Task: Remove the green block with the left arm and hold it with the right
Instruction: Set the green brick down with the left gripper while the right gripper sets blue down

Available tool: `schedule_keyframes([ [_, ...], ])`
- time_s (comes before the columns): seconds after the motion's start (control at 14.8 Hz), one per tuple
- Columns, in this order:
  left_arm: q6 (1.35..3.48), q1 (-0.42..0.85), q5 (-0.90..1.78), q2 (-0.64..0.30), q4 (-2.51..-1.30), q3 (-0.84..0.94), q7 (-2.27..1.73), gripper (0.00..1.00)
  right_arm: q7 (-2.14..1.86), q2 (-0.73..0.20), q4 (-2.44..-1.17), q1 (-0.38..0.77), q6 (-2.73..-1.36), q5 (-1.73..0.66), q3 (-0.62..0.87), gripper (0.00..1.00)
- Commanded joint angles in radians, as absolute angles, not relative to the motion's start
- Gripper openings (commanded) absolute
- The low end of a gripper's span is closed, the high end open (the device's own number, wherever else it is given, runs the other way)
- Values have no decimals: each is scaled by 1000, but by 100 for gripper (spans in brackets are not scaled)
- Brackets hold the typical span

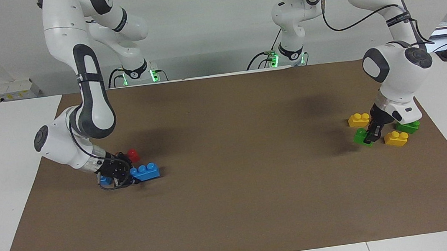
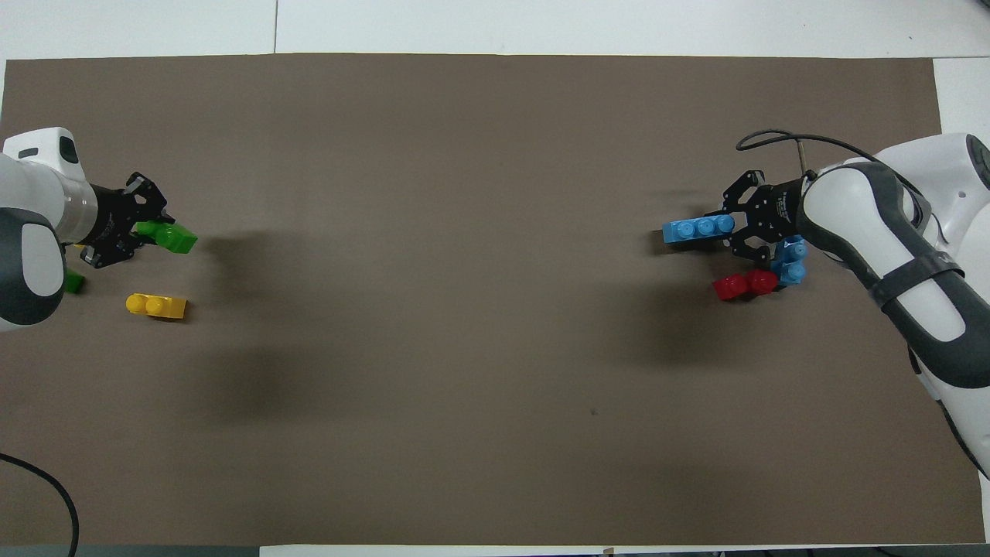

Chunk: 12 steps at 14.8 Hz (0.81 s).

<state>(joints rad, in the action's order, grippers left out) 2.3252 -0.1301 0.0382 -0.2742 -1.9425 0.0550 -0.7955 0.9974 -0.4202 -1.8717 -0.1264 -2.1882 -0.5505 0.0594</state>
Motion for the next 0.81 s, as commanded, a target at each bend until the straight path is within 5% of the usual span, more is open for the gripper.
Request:
schedule_keyframes([
  [0.0, 2365, -144, 57, -298, -1948, 61, -740, 0, 982, -430, -1870, -141, -2201, -529, 71, 17],
  [0.14, 2370, -158, 57, -310, -1947, 60, -713, 0, 982, -430, -1871, -140, -2203, -529, 71, 60],
  [0.2, 2372, -160, 55, -319, -1942, 60, -710, 0, 983, -430, -1871, -140, -2203, -529, 71, 74],
  [0.74, 2421, -167, 44, -353, -1936, 60, -666, 0, 989, -416, -1858, -156, -2172, -529, 71, 86],
])
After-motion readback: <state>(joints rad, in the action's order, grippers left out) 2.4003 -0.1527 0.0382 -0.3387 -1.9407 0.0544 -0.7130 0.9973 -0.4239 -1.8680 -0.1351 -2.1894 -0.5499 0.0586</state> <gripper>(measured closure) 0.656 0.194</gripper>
